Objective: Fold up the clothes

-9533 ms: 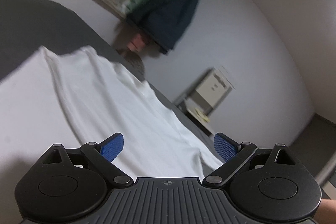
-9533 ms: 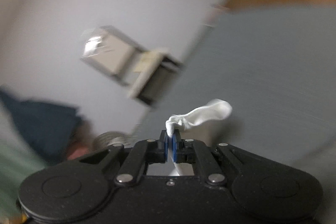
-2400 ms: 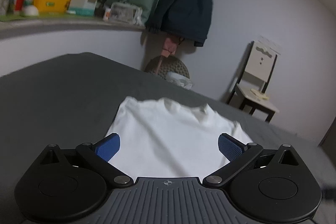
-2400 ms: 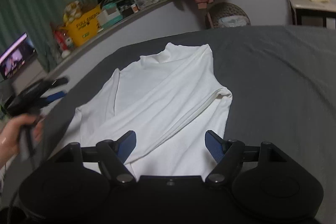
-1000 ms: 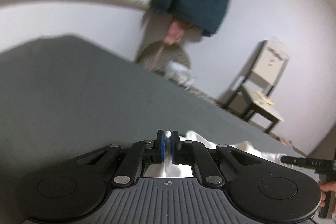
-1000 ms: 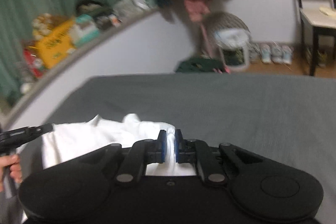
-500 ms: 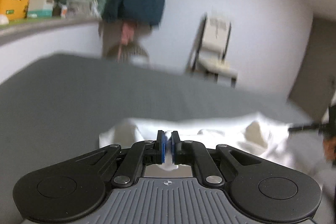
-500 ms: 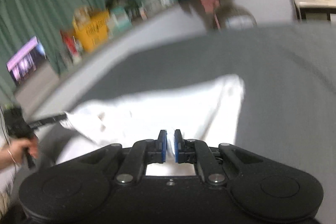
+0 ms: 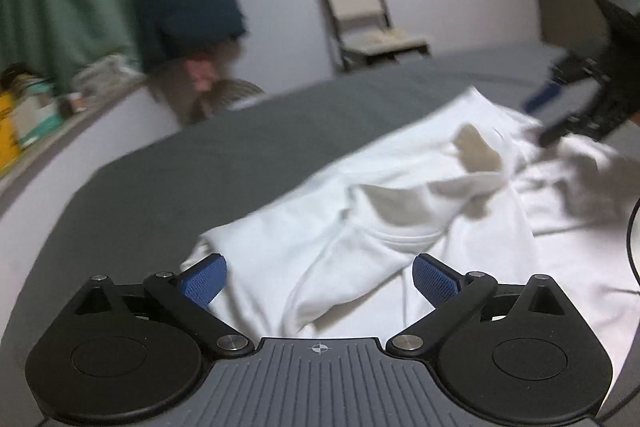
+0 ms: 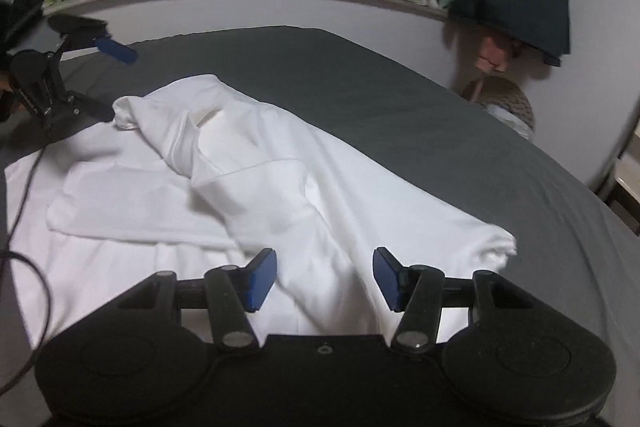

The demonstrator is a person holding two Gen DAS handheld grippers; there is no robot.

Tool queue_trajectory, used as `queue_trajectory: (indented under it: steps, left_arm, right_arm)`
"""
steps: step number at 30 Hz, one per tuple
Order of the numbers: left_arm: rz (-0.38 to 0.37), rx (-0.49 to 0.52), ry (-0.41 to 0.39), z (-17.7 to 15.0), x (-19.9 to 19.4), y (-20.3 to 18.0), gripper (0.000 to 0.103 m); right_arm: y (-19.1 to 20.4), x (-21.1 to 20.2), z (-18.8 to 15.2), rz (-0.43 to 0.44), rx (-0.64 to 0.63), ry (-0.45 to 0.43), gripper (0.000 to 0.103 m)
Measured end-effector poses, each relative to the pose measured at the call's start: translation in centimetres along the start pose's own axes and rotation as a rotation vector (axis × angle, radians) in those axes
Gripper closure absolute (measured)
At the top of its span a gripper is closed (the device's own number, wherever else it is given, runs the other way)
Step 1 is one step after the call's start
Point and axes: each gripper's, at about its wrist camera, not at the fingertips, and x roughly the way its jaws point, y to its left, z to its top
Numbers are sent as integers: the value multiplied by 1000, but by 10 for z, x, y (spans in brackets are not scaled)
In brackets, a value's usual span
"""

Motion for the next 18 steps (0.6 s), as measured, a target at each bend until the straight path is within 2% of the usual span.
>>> queue_trajectory:
  steps: [4, 5, 6, 7, 8, 9, 10, 11, 12, 15, 18]
  left_arm:
    - [-72, 26, 89, 11, 25, 5, 5]
    - [-85, 29, 111, 10, 31, 7, 14]
    - [-99, 33, 133, 9, 37, 10, 39]
    - [-112, 36, 155, 8, 43, 12, 55]
    - [-129, 39, 173, 7, 47, 13, 73]
    - [-146, 42, 189, 6, 50, 13, 79]
    - [-163, 44, 205, 4, 54, 13, 82]
    - [-173, 50, 207, 3, 52, 12, 92]
    - [-182, 57, 204, 1, 48, 11, 97]
    - [-170, 91, 120, 0, 21, 5, 97]
    - [-174, 78, 50, -7, -11, 2, 97]
  right_arm:
    - [-7, 24, 3, 39, 36, -18, 52]
    - [-9, 25, 1, 47, 43, -30, 53]
    - [-10, 25, 0, 71, 48, -43, 58]
    - [-12, 24, -2, 105, 53, -48, 63]
    - [-13, 23, -4, 144, 60, -48, 73]
    - [-13, 23, -5, 169, 58, -38, 82]
    - [-13, 22, -6, 194, 57, -29, 87]
    - [-12, 21, -7, 202, 45, -27, 95]
    - [-11, 15, -7, 209, 27, -33, 97]
    - [-7, -3, -8, 228, -24, -50, 97]
    - [-1, -27, -6, 223, -106, -61, 97]
